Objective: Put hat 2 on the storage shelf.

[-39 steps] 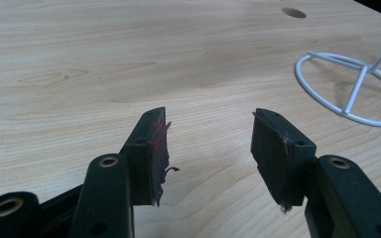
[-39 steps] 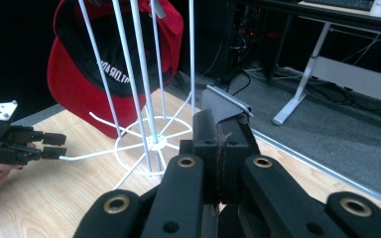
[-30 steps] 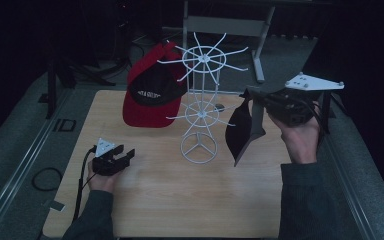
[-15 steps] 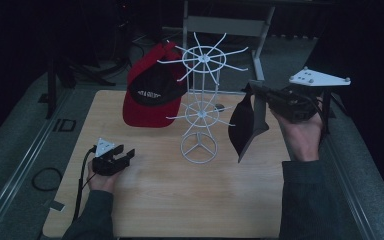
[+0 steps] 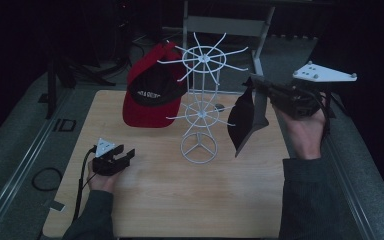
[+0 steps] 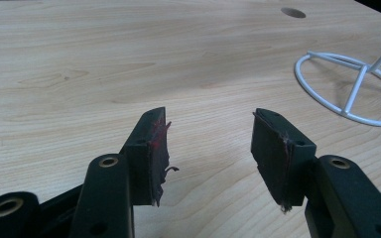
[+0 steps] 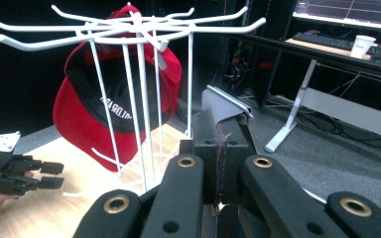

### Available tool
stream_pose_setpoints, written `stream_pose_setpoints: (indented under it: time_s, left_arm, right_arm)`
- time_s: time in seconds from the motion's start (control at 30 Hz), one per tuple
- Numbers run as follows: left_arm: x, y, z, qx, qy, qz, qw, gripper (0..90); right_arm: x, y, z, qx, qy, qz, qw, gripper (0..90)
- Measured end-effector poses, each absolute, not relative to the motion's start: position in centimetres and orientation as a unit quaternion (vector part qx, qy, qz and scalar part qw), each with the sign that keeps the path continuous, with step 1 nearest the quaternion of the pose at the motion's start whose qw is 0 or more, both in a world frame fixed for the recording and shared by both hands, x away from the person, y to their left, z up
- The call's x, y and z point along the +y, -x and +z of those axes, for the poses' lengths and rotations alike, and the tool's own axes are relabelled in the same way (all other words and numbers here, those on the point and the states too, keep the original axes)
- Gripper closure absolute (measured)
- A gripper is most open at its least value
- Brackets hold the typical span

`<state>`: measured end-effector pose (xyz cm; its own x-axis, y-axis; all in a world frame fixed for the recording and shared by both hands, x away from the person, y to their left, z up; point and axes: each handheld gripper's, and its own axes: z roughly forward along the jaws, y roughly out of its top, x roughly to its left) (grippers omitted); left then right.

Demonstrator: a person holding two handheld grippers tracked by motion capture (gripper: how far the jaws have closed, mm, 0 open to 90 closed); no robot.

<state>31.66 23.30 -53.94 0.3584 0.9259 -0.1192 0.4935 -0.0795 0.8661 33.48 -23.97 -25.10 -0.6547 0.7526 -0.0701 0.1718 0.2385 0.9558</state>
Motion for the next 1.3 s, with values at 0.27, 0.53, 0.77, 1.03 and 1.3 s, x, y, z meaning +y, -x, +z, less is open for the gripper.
stream_pose_setpoints:
  time_s: [0.27, 0.53, 0.77, 1.03, 1.3]
  left_arm:
    - [23.3, -31.6, -54.0, 0.512, -0.693, 0.242, 0.445, 48.9]
    - [23.2, -31.6, -54.0, 0.512, -0.694, 0.241, 0.445, 48.9]
    - [23.2, -31.6, -54.0, 0.512, -0.694, 0.241, 0.445, 48.9]
    - [23.2, -31.7, -54.0, 0.512, -0.694, 0.241, 0.445, 48.9]
    - [23.2, -31.7, -54.0, 0.513, -0.694, 0.241, 0.444, 48.9]
  right_arm:
    - [-23.9, -33.5, -24.6, 0.731, -0.314, 0.538, 0.278, 89.7]
    - [-23.9, -33.4, -24.1, 0.723, -0.312, 0.548, 0.281, 89.7]
    - [-23.6, -33.1, -23.2, 0.718, -0.306, 0.555, 0.289, 89.7]
    - [-23.2, -32.9, -22.7, 0.719, -0.296, 0.556, 0.293, 89.7]
    - [-22.6, -32.3, -22.3, 0.725, -0.28, 0.557, 0.292, 89.6]
